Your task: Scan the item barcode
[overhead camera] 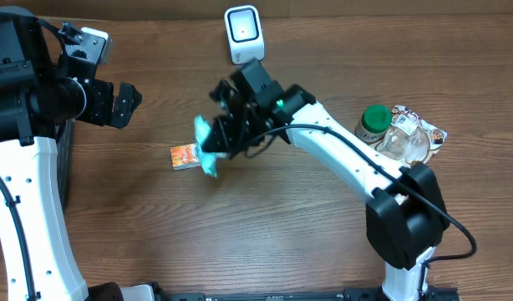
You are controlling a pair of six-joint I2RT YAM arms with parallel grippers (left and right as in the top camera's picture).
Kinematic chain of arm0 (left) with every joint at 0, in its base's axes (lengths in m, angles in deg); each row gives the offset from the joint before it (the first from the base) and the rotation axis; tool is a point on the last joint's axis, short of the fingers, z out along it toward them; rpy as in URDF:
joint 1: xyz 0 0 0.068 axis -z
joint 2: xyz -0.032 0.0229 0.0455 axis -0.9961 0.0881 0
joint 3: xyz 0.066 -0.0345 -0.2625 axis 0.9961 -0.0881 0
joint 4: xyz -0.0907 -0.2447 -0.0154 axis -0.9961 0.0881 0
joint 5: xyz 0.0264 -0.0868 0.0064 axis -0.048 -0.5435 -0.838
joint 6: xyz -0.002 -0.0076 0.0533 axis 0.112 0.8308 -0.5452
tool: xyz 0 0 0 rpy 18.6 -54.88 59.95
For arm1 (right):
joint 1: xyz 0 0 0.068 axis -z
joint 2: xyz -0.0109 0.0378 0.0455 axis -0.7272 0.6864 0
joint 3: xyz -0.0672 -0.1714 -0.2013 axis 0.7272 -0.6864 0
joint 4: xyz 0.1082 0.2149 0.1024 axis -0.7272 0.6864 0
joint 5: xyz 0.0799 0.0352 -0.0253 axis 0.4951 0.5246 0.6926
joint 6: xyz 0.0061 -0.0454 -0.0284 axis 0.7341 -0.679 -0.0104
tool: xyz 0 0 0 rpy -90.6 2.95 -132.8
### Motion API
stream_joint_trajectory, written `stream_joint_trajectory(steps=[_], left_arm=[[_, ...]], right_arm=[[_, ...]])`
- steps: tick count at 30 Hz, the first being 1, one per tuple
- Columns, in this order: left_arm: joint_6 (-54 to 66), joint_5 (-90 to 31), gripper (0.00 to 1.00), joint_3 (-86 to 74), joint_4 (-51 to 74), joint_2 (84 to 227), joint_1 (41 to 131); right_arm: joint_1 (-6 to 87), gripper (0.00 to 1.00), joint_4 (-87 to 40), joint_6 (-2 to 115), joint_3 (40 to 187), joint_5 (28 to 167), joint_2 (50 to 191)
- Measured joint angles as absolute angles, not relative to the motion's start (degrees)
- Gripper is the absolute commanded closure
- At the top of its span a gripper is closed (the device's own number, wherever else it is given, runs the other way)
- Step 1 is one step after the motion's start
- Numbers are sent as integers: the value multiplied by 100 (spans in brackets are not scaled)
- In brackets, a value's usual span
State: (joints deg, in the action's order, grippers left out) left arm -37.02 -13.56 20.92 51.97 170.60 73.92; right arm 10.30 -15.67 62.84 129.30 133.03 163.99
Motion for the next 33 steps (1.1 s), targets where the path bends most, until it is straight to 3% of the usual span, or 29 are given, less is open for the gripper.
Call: stream_joint_trajectory(steps=[8,11,16,20,23,25,30,33], left_arm=[[-3702,-1358,0,2092,5199,17060,7392],[-3702,-1358,0,2092,5199,17060,7392],[-3702,-1356,0,2092,5199,17060,7392],[-3702,-1358,0,2092,5199,17060,7392],[-3702,-1358,0,2092,5199,17060,7392],[-3702,-1356,0,2092,5199,17060,7392],[-3702,-1358,0,2092,5199,17060,7392],[-3702,-1358,0,2092,5199,17060,7392]], right_arm=[[1825,94,-2517,6455,11308,14170,16550],[1926,76,-2506,6479,11171,14183,16550],[1913,66,-2259,6488,11171,13917,16547],[1913,67,-1914,6488,11171,13414,16547],[1919,75,-1669,6490,11171,13010,16547],[1926,75,-1514,6479,11171,12837,16547],[1832,72,-480,6450,11603,11998,16547],[1497,62,116,6433,12357,11250,16545]])
